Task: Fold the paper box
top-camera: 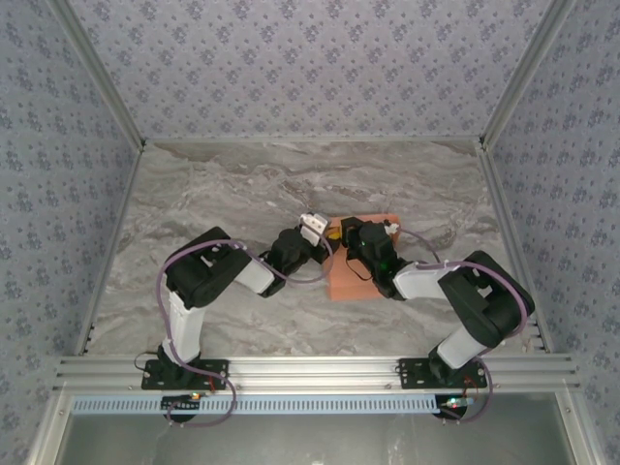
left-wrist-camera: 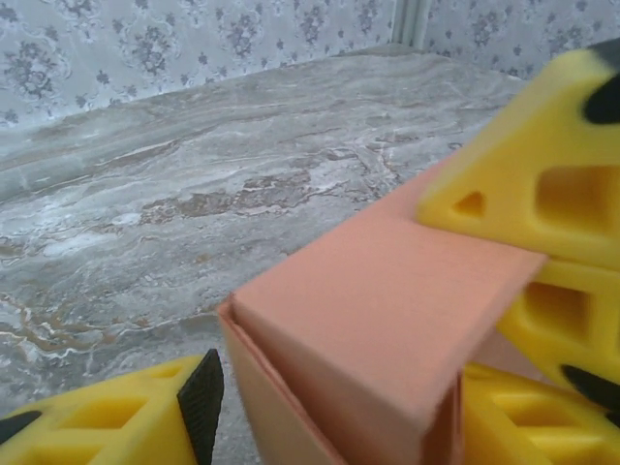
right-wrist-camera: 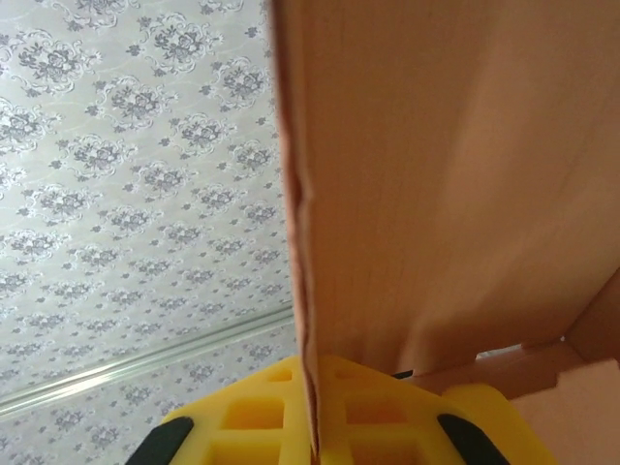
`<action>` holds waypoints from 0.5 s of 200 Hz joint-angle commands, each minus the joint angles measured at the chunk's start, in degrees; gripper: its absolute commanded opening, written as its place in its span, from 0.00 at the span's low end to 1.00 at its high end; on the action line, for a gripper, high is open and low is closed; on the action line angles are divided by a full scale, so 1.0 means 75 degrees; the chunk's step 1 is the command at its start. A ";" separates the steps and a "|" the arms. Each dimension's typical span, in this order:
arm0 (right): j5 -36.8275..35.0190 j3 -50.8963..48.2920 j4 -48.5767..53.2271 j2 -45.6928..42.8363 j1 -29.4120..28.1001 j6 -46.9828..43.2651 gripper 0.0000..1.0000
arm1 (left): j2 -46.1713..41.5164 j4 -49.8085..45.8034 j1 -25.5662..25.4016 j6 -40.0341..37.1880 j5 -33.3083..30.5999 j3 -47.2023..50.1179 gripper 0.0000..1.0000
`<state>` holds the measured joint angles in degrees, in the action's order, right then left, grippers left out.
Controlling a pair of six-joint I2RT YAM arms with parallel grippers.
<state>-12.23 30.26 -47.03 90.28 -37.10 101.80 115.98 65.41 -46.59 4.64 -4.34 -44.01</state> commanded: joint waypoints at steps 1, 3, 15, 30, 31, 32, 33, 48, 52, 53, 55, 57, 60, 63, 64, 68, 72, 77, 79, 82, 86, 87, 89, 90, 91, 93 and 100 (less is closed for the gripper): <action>-0.0148 -0.0096 0.0364 0.0106 -0.0200 0.0061 0.09 | 0.0075 0.0509 0.0020 0.0199 -0.0334 -0.0217 0.57; -0.0156 -0.0097 0.0364 0.0104 -0.0198 0.0060 0.09 | 0.0075 0.0492 0.0014 0.0186 -0.0373 -0.0215 0.57; -0.0174 -0.0109 0.0384 0.0080 -0.0221 0.0055 0.09 | 0.0040 0.0388 -0.0049 0.0099 -0.0613 -0.0182 0.53; -0.0209 -0.0110 0.0462 0.0023 -0.0244 0.0026 0.09 | 0.0079 0.0365 -0.0084 0.0032 -0.0885 -0.0156 0.45; -0.0215 -0.0109 0.0472 0.0022 -0.0250 0.0018 0.09 | 0.0083 0.0369 -0.0088 0.0028 -0.0903 -0.0144 0.45; -0.0218 -0.0109 0.0476 0.0016 -0.0253 0.0019 0.09 | 0.0090 0.0377 -0.0091 0.0021 -0.0913 -0.0144 0.45; -0.0219 -0.0109 0.0484 0.0013 -0.0255 0.0020 0.09 | 0.0094 0.0375 -0.0098 0.0023 -0.0923 -0.0144 0.44; -0.0253 -0.0103 0.0559 -0.0043 -0.0285 -0.0043 0.09 | 0.0156 0.0396 -0.0116 -0.0032 -0.1009 -0.0131 0.42; -0.0255 -0.0099 0.0590 -0.0068 -0.0280 -0.0058 0.09 | 0.0168 0.0398 -0.0128 -0.0052 -0.1025 -0.0124 0.41; -0.0256 -0.0098 0.0600 -0.0076 -0.0286 -0.0060 0.09 | 0.0174 0.0403 -0.0128 -0.0060 -0.1032 -0.0122 0.41; -0.0265 -0.0098 0.0607 -0.0088 -0.0290 -0.0070 0.09 | 0.0178 0.0398 -0.0134 -0.0072 -0.1034 -0.0127 0.40; -0.0273 -0.0097 0.0630 -0.0103 -0.0294 -0.0078 0.09 | 0.0180 0.0397 -0.0138 -0.0084 -0.1046 -0.0131 0.40; -0.0276 -0.0091 0.0658 -0.0107 -0.0295 -0.0090 0.09 | 0.0180 0.0399 -0.0157 -0.0100 -0.1056 -0.0131 0.39; -0.0288 -0.0097 0.0676 -0.0128 -0.0302 -0.0105 0.09 | 0.0180 0.0386 -0.0162 -0.0130 -0.1079 -0.0123 0.37; -0.0296 -0.0103 0.0684 -0.0141 -0.0303 -0.0106 0.09 | 0.0180 0.0391 -0.0163 -0.0140 -0.1088 -0.0128 0.37; -0.0302 -0.0103 0.0740 -0.0160 -0.0313 -0.0119 0.10 | 0.0169 0.0377 -0.0176 -0.0177 -0.1113 -0.0126 0.35; -0.0303 -0.0101 0.0780 -0.0193 -0.0318 -0.0143 0.10 | 0.0148 0.0364 -0.0202 -0.0214 -0.1159 -0.0126 0.33; -0.0314 -0.0101 0.0813 -0.0225 -0.0328 -0.0164 0.10 | 0.0145 0.0351 -0.0216 -0.0247 -0.1226 -0.0125 0.32; -0.0315 -0.0098 0.0813 -0.0248 -0.0333 -0.0181 0.11 | 0.0139 0.0358 -0.0220 -0.0260 -0.1235 -0.0127 0.31; -0.0310 -0.0105 0.0836 -0.0269 -0.0345 -0.0199 0.12 | 0.0134 0.0340 -0.0230 -0.0271 -0.1258 -0.0121 0.30; -0.0306 -0.0107 0.0877 -0.0316 -0.0347 -0.0232 0.13 | 0.0123 0.0344 -0.0237 -0.0280 -0.1263 -0.0110 0.28; -0.0310 -0.0108 0.0890 -0.0329 -0.0349 -0.0240 0.14 | 0.0116 0.0341 -0.0229 -0.0280 -0.1274 -0.0109 0.28; -0.0314 -0.0118 0.0906 -0.0359 -0.0350 -0.0256 0.16 | 0.0111 0.0330 -0.0230 -0.0285 -0.1288 -0.0103 0.27; -0.0314 -0.0119 0.0916 -0.0374 -0.0356 -0.0264 0.17 | 0.0105 0.0334 -0.0226 -0.0288 -0.1292 -0.0094 0.27; -0.0315 -0.0120 0.0927 -0.0387 -0.0359 -0.0268 0.17 | 0.0101 0.0330 -0.0230 -0.0296 -0.1294 -0.0096 0.26; -0.0306 -0.0135 0.0944 -0.0418 -0.0361 -0.0295 0.18 | 0.0099 0.0330 -0.0236 -0.0298 -0.1296 -0.0088 0.26; -0.0324 -0.0181 0.1006 -0.0536 -0.0371 -0.0376 0.22 | 0.0075 0.0358 -0.0223 -0.0331 -0.1301 -0.0035 0.25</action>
<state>-13.30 30.17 -44.51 88.92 -38.96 101.16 116.38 65.89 -48.36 3.88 -11.25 -44.01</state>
